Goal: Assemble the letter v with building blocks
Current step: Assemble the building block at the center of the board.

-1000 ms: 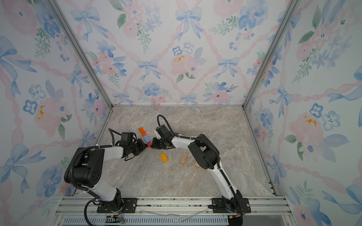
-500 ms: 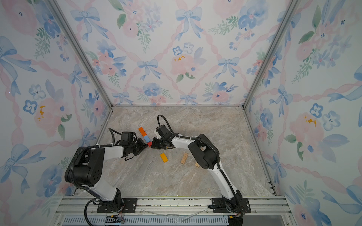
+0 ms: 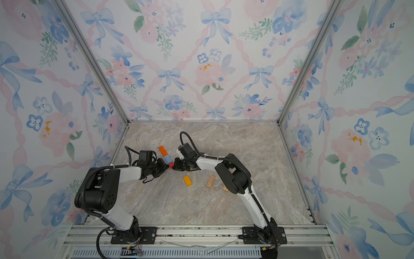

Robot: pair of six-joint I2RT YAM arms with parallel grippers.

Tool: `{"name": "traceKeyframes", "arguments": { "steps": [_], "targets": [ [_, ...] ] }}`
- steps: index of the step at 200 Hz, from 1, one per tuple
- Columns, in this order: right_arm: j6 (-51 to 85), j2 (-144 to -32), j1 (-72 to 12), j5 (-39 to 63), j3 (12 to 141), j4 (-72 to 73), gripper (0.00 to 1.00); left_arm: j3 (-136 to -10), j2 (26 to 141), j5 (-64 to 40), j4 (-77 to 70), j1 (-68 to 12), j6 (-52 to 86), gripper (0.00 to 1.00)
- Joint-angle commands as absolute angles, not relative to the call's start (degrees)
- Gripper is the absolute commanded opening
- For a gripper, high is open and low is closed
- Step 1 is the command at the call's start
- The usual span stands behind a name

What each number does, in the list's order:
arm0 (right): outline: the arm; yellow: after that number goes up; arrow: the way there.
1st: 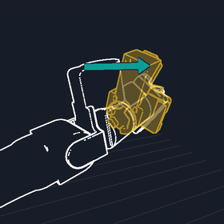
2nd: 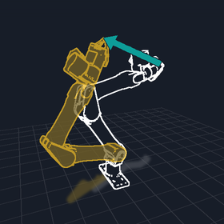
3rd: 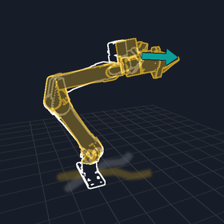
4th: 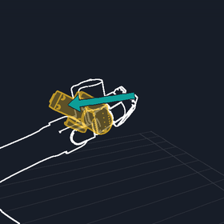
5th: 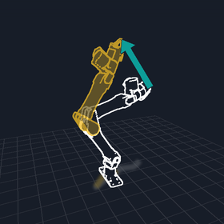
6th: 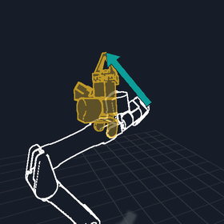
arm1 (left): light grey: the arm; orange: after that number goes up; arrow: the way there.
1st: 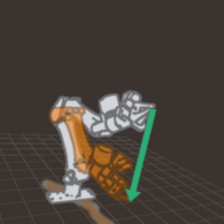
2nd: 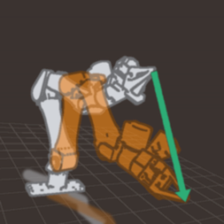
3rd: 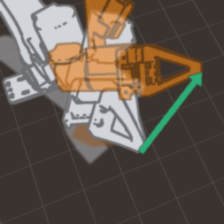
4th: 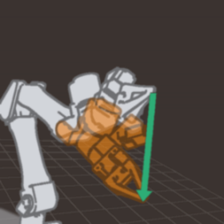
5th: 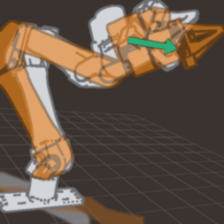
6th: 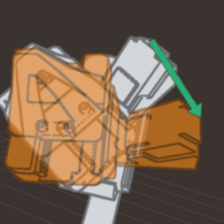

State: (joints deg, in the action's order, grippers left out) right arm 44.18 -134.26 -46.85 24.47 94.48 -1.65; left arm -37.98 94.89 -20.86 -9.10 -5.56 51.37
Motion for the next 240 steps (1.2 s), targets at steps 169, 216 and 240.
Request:
{"name": "traceKeyframes", "arguments": {
  "steps": [169, 216, 240],
  "targets": [
    [44.0, -137.0, -45.8, 22.6, 94.9, -7.2, 0.0, -35.1, 94.0, -15.0, 2.0, -3.5, 49.6, 0.09],
    [43.9, -137.4, -45.8, 22.5, 95.6, -7.5, 0.0, -35.1, 94.0, -15.0, 2.0, -3.3, 49.6, 0.09],
    [43.9, -137.6, -45.8, 22.5, 95.9, -7.6, 0.0, -35.1, 94.0, -15.1, 2.0, -3.3, 49.6, 0.09]
  ]
}}
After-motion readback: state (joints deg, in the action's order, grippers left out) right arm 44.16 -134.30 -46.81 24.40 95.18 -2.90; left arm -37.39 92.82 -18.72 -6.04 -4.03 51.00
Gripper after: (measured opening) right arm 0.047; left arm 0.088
